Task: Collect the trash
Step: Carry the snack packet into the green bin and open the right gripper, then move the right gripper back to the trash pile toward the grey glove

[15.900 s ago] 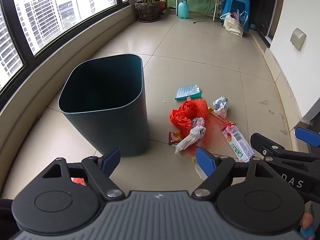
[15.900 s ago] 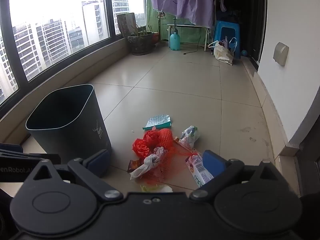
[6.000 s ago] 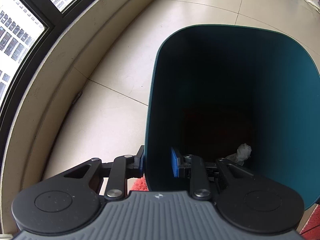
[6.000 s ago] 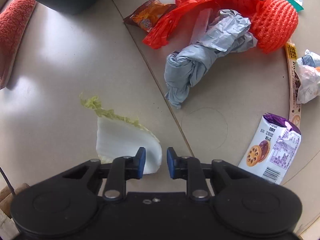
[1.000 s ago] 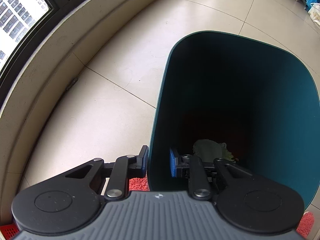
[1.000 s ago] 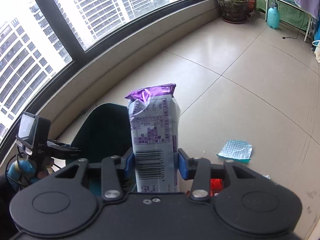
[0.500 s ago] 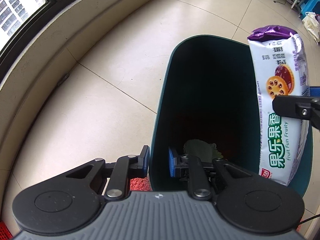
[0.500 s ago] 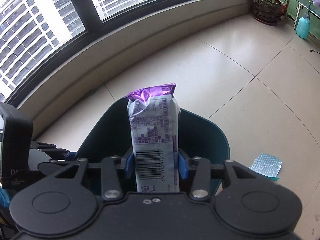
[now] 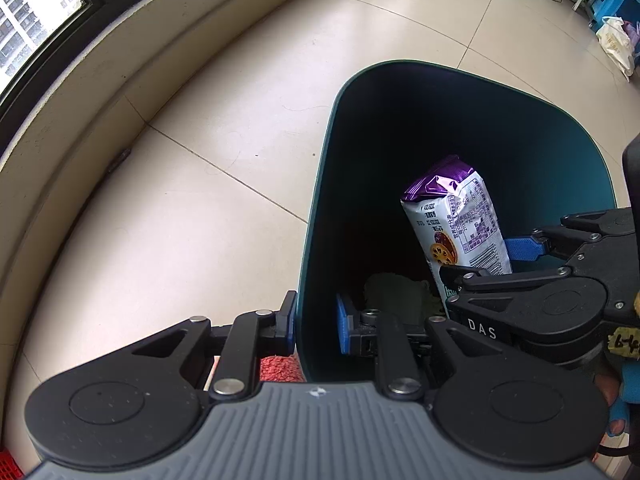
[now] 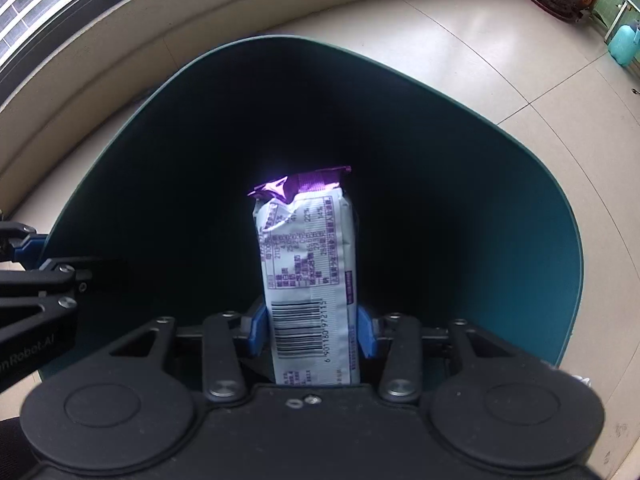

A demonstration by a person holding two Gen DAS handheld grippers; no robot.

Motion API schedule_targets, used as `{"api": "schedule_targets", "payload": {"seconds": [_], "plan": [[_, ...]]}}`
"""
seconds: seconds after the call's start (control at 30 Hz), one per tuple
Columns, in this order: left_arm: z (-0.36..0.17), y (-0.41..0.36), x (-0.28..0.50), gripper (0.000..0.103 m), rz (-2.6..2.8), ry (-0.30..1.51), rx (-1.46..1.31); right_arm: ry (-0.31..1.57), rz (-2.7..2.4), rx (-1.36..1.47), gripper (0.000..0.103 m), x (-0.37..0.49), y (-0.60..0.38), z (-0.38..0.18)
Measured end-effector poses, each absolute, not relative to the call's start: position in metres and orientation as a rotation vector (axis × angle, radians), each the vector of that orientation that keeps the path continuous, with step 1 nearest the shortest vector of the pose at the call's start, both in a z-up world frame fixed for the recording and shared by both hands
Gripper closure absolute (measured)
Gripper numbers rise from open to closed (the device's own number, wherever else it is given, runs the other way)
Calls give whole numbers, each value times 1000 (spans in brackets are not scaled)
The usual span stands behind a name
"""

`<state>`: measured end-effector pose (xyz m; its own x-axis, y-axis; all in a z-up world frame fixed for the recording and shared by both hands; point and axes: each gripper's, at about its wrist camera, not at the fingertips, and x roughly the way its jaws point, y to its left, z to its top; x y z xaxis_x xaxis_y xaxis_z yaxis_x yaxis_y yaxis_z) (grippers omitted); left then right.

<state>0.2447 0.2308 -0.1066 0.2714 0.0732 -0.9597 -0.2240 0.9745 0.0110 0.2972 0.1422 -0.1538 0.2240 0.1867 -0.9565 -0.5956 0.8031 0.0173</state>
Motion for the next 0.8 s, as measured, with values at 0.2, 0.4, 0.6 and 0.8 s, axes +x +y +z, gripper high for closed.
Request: {"api": "schedule_targets", "payload": {"seconds": [0.2, 0.4, 0.6, 0.8], "plan": [[-107, 232, 245, 84, 199, 1283, -139, 1260, 551, -384, 55, 305, 150, -161], [-108, 230, 245, 84, 202, 1284, -132, 1244, 575, -345, 44, 305, 139, -146], [-107, 227, 245, 84, 208, 1281, -123, 1199, 634, -337, 41, 297, 124, -120], [-109, 225, 246, 84, 215, 1290, -119, 1138, 675, -242, 38, 299, 80, -75]]}}
